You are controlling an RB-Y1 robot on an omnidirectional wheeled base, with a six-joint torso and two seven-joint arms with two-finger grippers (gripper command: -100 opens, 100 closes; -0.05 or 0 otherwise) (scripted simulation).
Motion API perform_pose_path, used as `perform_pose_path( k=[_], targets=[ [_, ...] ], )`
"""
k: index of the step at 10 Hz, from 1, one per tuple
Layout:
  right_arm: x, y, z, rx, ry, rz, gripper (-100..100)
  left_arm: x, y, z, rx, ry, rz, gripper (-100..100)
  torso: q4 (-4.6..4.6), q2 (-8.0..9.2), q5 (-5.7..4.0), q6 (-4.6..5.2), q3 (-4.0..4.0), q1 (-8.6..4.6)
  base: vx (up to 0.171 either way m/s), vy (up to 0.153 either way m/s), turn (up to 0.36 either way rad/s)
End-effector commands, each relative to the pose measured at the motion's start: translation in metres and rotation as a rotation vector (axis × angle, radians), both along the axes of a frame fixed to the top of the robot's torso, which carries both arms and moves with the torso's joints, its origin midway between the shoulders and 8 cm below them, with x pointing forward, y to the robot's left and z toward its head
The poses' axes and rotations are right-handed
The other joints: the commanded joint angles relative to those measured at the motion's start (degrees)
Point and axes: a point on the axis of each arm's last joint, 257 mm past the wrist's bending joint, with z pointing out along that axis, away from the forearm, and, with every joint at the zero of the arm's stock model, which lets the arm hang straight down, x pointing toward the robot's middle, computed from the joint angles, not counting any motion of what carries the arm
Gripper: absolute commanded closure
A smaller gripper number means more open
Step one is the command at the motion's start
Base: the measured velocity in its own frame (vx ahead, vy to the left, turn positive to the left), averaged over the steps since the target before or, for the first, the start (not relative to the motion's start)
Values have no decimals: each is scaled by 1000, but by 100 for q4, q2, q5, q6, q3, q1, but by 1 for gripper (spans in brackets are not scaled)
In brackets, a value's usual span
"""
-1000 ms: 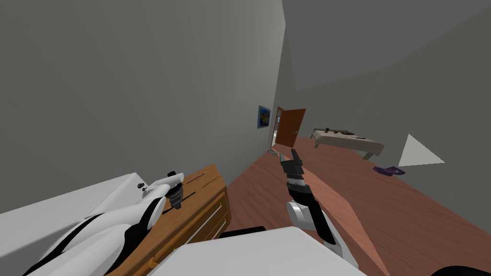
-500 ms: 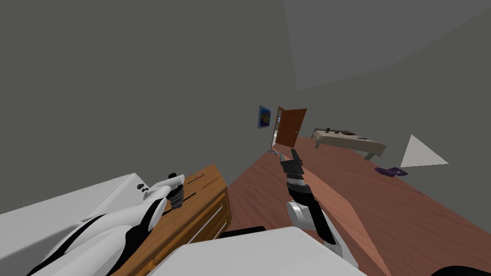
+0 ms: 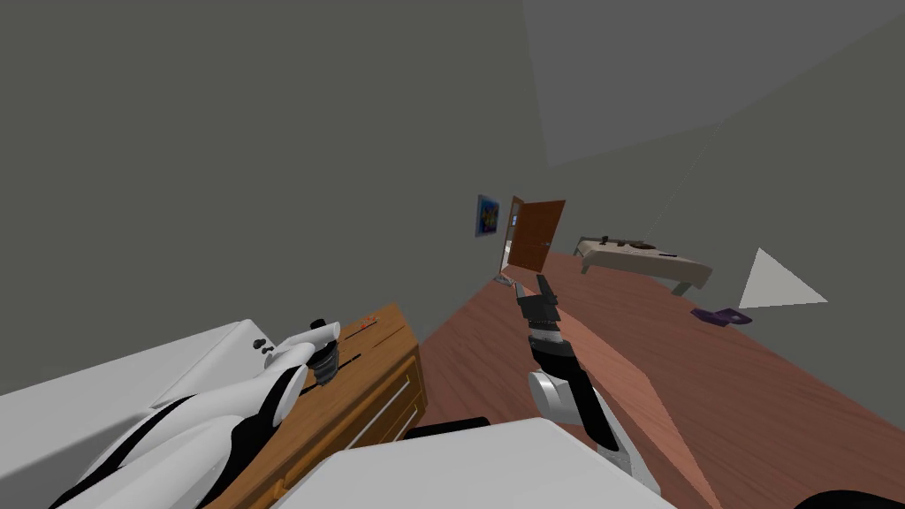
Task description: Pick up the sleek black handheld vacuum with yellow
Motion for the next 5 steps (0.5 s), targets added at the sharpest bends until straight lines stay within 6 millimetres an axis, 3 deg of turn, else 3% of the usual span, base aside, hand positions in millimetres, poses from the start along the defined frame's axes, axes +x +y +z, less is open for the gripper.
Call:
perform_pose_path(
  k=[1, 4, 5],
  targets=[
    [0, 0, 0, 0, 0, 0, 0, 4, 5, 12, -1, 1, 3, 100, 0, 0, 0, 0, 0, 0, -29, -28, -23],
    [0, 0, 0, 0, 0, 0, 0, 6, 6, 18, -2, 2, 6, 100, 3, 16, -4, -1, 9, -14, -32, -23, -10],
    [0, 0, 0, 0, 0, 0, 0, 6, 6, 18, -1, 2, 5, 0, 2, 9, -2, 0, 5, -7, 0, 0, 0]
  ],
)
